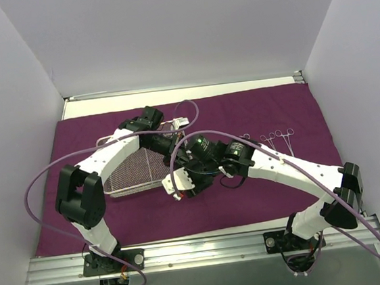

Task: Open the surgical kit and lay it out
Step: Place the medical item in the surgical kit.

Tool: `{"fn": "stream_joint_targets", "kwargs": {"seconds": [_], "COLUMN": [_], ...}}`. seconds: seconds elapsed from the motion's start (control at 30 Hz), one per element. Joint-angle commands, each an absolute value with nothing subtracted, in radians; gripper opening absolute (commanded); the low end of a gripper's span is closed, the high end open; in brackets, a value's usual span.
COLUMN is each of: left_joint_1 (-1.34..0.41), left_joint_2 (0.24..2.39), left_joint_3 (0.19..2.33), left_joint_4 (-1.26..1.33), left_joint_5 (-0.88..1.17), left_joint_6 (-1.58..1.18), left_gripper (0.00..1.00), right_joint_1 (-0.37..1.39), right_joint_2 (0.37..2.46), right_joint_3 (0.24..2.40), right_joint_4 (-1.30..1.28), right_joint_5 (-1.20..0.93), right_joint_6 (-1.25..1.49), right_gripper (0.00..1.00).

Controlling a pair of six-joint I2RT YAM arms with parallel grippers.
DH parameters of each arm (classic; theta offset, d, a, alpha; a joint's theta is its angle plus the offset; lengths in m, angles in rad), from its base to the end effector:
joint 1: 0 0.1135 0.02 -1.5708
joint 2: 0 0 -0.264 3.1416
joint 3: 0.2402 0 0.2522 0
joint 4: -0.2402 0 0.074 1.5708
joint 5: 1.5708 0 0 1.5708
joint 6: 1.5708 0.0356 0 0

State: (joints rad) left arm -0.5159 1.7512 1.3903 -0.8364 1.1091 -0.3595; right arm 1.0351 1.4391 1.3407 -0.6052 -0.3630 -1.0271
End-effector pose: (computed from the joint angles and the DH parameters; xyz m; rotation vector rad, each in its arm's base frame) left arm 0.2892 -0.2006 0.2592 -0.4878 -2.4734 1.6053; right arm 0.1508 0.2789 0.3414 -2.0238 0.9900 0.4161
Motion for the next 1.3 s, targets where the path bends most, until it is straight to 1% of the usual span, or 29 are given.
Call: {"fn": "stream_joint_targets", "kwargs": {"seconds": [0.0, 0.27, 0.37, 0.4, 0.43, 0.47, 0.57, 0.6, 0.7, 0.77, 0.93, 0.97, 1.03, 1.07, 1.17, 1.2, 1.27], "left_joint_1": [-0.522, -0.523, -0.526, -0.525, -0.525, -0.526, -0.525, -0.523, -0.509, -0.474, -0.307, -0.228, -0.151, -0.097, -0.077, -0.077, -0.078], "left_joint_2": [1.761, 1.758, 1.756, 1.758, 1.758, 1.761, 1.766, 1.770, 1.758, 1.743, 1.661, 1.642, 1.580, 1.563, 1.532, 1.519, 1.500], "left_joint_3": [1.437, 1.434, 1.430, 1.430, 1.430, 1.430, 1.443, 1.450, 1.456, 1.430, 1.353, 1.341, 1.322, 1.330, 1.410, 1.425, 1.427], "left_joint_4": [-0.833, -0.816, -0.808, -0.808, -0.807, -0.805, -0.837, -0.851, -0.871, -0.816, -0.697, -0.696, -0.724, -0.750, -0.877, -0.897, -0.905], "left_joint_5": [1.150, 1.175, 1.183, 1.184, 1.184, 1.186, 1.172, 1.158, 1.115, 1.075, 0.950, 0.884, 0.787, 0.681, 0.510, 0.418, 0.345], "left_joint_6": [-0.353, -0.351, -0.351, -0.351, -0.351, -0.350, -0.324, -0.315, -0.307, -0.357, -0.489, -0.503, -0.515, -0.487, -0.421, -0.396, -0.393], "left_gripper": [0.02, 0.02, 0.02, 0.02, 0.02, 0.06, 0.23, 0.34, 0.54, 0.94, 0.94, 0.94, 0.94, 0.94, 0.94, 0.94, 0.94], "right_joint_1": [1.040, 1.042, 1.043, 1.045, 1.046, 1.046, 1.046, 1.046, 1.045, 1.040, 1.022, 0.997, 0.950, 0.887, 0.828, 0.801, 0.779], "right_joint_2": [1.450, 1.459, 1.460, 1.459, 1.460, 1.460, 1.457, 1.457, 1.448, 1.445, 1.416, 1.410, 1.391, 1.387, 1.382, 1.382, 1.387], "right_joint_3": [1.321, 1.295, 1.284, 1.279, 1.276, 1.278, 1.284, 1.285, 1.289, 1.286, 1.246, 1.236, 1.201, 1.192, 1.166, 1.161, 1.155], "right_joint_4": [-0.588, -0.565, -0.546, -0.534, -0.534, -0.531, -0.525, -0.520, -0.526, -0.534, -0.520, -0.514, -0.465, -0.450, -0.398, -0.373, -0.350], "right_joint_5": [-0.318, -0.250, -0.216, -0.203, -0.195, -0.187, -0.193, -0.199, -0.221, -0.247, -0.281, -0.287, -0.319, -0.375, -0.390, -0.399, -0.413], "right_joint_6": [-1.052, -1.074, -1.075, -1.075, -1.074, -1.074, -1.069, -1.065, -1.054, -1.049, -0.968, -0.944, -0.832, -0.798, -0.646, -0.614, -0.517], "right_gripper": [0.39, 0.28, 0.15, 0.06, 0.02, 0.00, 0.00, 0.00, 0.00, 0.00, 0.00, 0.00, 0.00, 0.00, 0.00, 0.00, 0.00]}}
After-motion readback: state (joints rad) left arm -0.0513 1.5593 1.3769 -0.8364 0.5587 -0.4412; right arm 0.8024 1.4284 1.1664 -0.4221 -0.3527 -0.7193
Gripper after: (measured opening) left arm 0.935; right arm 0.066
